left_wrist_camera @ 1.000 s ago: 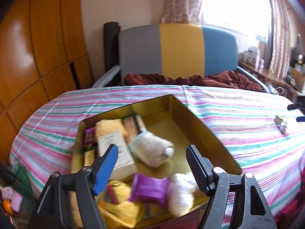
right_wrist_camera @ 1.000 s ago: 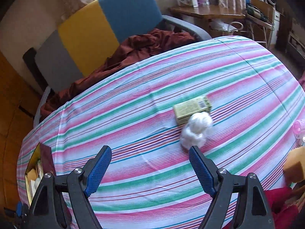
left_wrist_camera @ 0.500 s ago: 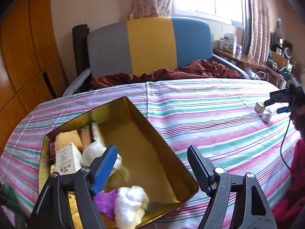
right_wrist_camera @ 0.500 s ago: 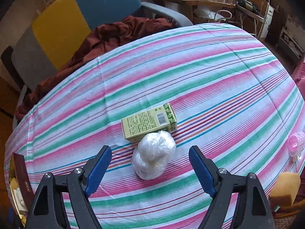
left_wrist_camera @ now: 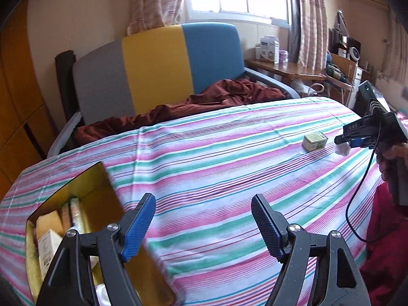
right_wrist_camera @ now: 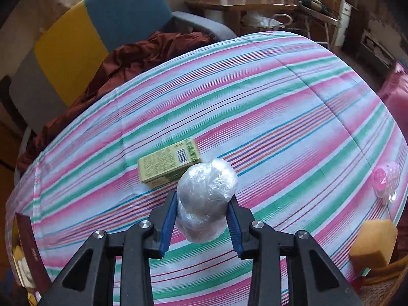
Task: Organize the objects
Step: 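Grasp the clear plastic-wrapped ball with the right tool, then grasp the small green-and-cream box with the left tool, then drop the small box into the tray with the left tool while the right tool holds the ball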
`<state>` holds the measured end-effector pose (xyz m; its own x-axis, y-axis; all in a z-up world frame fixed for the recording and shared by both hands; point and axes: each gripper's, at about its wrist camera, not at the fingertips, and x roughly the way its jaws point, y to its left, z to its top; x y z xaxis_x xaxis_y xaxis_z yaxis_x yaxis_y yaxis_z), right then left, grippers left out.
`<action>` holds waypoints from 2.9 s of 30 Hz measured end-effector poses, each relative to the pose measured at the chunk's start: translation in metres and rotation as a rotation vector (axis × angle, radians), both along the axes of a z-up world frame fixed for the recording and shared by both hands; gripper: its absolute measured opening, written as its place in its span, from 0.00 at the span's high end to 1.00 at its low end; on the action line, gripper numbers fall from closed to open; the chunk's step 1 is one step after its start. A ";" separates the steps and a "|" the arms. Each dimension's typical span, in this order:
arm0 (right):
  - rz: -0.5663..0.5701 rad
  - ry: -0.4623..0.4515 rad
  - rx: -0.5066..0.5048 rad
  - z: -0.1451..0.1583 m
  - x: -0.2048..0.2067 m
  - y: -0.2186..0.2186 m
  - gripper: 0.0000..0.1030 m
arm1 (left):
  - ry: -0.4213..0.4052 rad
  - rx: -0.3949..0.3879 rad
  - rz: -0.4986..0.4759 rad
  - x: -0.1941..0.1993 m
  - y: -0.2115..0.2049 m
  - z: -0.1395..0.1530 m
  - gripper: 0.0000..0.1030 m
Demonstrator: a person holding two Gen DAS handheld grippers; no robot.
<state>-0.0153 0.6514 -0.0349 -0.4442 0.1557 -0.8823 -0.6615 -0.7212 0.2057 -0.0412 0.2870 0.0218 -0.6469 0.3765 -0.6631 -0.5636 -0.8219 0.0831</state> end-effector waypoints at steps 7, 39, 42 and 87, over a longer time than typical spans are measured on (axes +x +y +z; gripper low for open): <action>-0.210 0.193 -0.142 0.003 0.046 0.036 0.64 | -0.031 -0.044 -0.112 -0.012 0.065 -0.011 0.24; -0.345 0.506 -0.269 0.011 0.089 0.061 0.64 | -0.456 -0.031 -0.127 -0.079 0.333 -0.090 0.24; -0.311 0.482 -0.264 0.011 0.081 0.058 0.64 | -0.392 -0.041 -0.141 -0.073 0.319 -0.093 0.25; 0.370 -0.053 -0.412 -0.057 -0.049 -0.062 0.63 | -0.191 0.123 -0.017 -0.009 0.049 -0.104 0.26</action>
